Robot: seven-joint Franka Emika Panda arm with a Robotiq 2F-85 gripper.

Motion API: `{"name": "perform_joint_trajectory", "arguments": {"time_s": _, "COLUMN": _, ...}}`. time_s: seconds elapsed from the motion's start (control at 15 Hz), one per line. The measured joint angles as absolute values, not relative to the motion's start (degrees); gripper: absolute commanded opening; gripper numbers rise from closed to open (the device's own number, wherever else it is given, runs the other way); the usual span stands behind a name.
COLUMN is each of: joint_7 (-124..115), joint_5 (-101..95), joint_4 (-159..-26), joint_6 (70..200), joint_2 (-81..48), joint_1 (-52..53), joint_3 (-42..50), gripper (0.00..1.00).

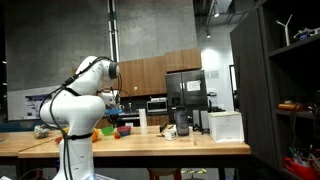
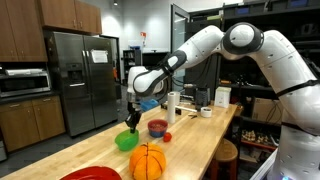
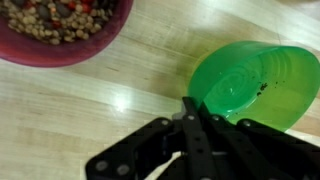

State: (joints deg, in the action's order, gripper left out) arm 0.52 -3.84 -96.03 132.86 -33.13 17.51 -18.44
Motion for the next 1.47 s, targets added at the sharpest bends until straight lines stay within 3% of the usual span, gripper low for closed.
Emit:
{"name": "perform_joint_trajectory", "arguments": {"time_s": 0.53, "joint_7": 2.71, "joint_5": -2.96, "joint_4": -97.95, "joint_6": 133.02, "joint_2": -31.83, "joint_1": 16.92, "joint_3": -16.47, "gripper": 0.01}}
{"name": "perform_joint_trajectory", "arguments": {"time_s": 0.67, "joint_7": 2.88, "joint_5": -2.96, "joint_4": -98.27, "joint_6": 133.44, "joint_2": -31.77, "joint_1": 16.88, "joint_3": -15.92, "gripper": 0.3}}
{"name": "perform_joint_trajectory", "arguments": {"time_s": 1.4, "joint_7": 3.05, "joint_5": -3.0, "joint_4": -99.1, "joint_6": 135.09, "joint_2": -29.97, "joint_1": 16.9, "joint_3": -14.85, "gripper": 0.99}}
{"name": "perform_joint_trajectory", "arguments": {"time_s": 1.47, "joint_7": 2.94, "joint_5": -3.03, "joint_4": -99.44, "joint_6": 135.09, "joint_2": -29.34, "joint_1": 16.92, "joint_3": -14.56, "gripper": 1.0}}
